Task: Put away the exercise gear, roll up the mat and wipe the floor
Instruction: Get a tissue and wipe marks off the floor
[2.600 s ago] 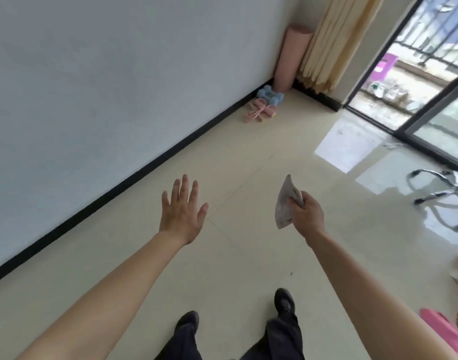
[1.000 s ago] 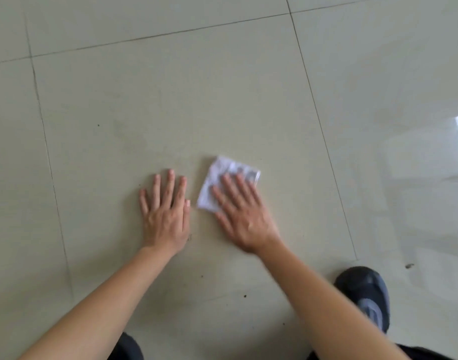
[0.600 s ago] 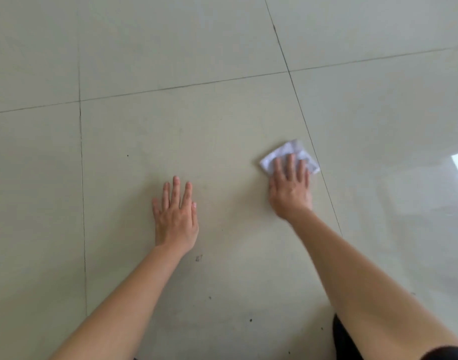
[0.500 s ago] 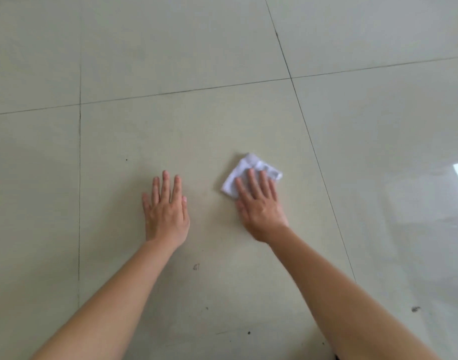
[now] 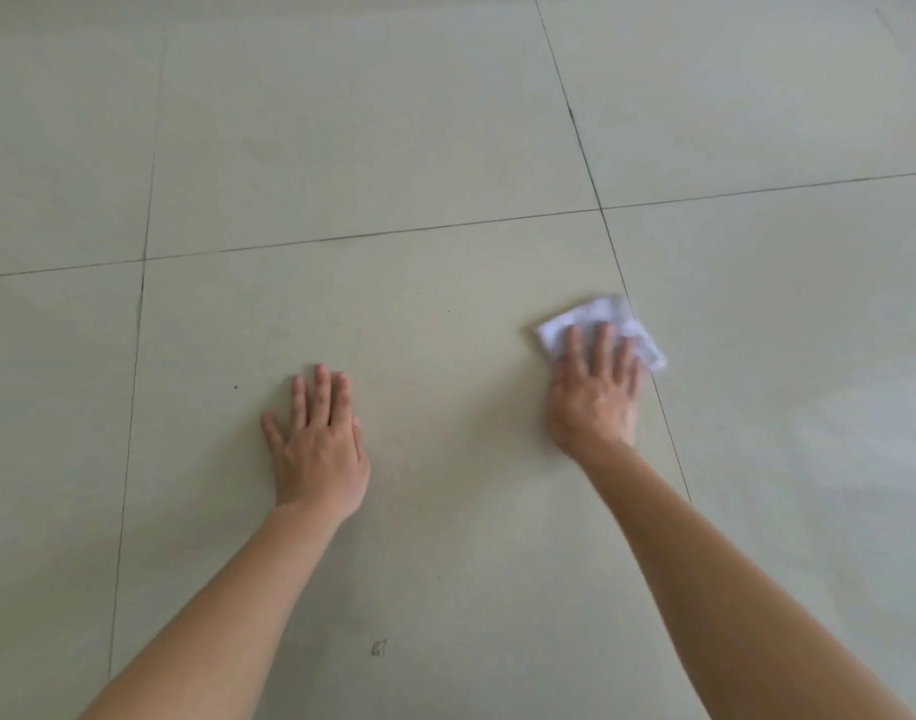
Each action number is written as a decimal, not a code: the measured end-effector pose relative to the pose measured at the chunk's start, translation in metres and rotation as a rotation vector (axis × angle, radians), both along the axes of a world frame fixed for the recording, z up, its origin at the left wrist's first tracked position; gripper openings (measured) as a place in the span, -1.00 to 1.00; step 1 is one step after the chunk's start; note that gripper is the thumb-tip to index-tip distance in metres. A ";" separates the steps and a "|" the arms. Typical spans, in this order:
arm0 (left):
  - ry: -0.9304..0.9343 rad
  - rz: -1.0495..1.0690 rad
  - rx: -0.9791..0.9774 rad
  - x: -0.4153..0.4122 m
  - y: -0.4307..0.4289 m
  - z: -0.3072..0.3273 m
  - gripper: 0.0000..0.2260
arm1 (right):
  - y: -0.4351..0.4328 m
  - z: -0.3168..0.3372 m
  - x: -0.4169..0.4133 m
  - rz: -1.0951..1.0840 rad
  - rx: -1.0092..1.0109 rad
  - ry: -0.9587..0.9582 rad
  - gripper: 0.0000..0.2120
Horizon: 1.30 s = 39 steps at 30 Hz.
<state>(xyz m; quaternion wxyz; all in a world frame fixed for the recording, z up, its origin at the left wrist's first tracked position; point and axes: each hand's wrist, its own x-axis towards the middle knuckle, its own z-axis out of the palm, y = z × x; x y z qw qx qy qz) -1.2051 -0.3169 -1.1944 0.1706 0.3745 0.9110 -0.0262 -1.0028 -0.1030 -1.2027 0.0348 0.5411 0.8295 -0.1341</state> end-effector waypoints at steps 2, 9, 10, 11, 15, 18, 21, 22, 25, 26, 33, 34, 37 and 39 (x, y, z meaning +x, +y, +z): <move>0.032 -0.008 0.009 -0.001 -0.001 -0.005 -0.51 | -0.014 -0.001 -0.032 0.351 0.014 0.041 -0.48; 0.114 -0.020 0.104 0.001 -0.005 -0.020 -0.49 | 0.084 -0.011 -0.085 0.720 0.210 0.122 -0.64; 0.119 -0.019 0.109 0.001 -0.006 -0.021 -0.49 | 0.113 -0.011 -0.079 0.589 0.280 0.090 -0.63; 0.121 -0.018 0.113 0.002 -0.006 -0.021 -0.49 | 0.136 -0.005 -0.072 0.419 0.248 0.026 -0.59; 0.135 -0.026 0.106 0.001 -0.004 -0.020 -0.49 | 0.158 0.006 -0.074 -0.235 0.020 -0.067 -0.48; 0.115 -0.024 0.083 0.001 -0.004 -0.017 -0.49 | 0.102 -0.003 -0.120 0.126 0.050 -0.038 -0.48; 0.097 -0.009 0.043 0.001 -0.002 -0.013 -0.49 | 0.025 -0.004 -0.152 0.519 0.046 0.093 -0.49; 0.087 -0.002 0.027 0.001 -0.001 -0.011 -0.49 | 0.006 0.002 -0.156 0.612 0.004 0.068 -0.49; 0.069 -0.005 -0.005 -0.002 0.001 -0.002 -0.50 | -0.006 0.015 -0.146 0.759 -0.075 0.047 -0.52; 0.047 -0.025 -0.018 -0.003 0.000 0.002 -0.50 | 0.004 0.013 -0.136 0.792 -0.058 0.084 -0.55; 0.138 0.197 -0.019 -0.061 -0.027 0.020 -0.53 | 0.079 0.015 -0.070 0.104 -0.032 -0.089 -0.49; 0.130 0.259 -0.068 -0.073 -0.038 0.018 -0.52 | 0.075 0.019 -0.077 -0.029 -0.067 -0.134 -0.46; 0.055 0.256 -0.131 -0.087 -0.057 0.007 -0.50 | 0.046 0.016 -0.138 -0.112 -0.095 -0.152 -0.45; 0.041 0.250 -0.131 -0.086 -0.056 0.004 -0.50 | 0.013 0.007 -0.191 0.104 -0.075 -0.111 -0.46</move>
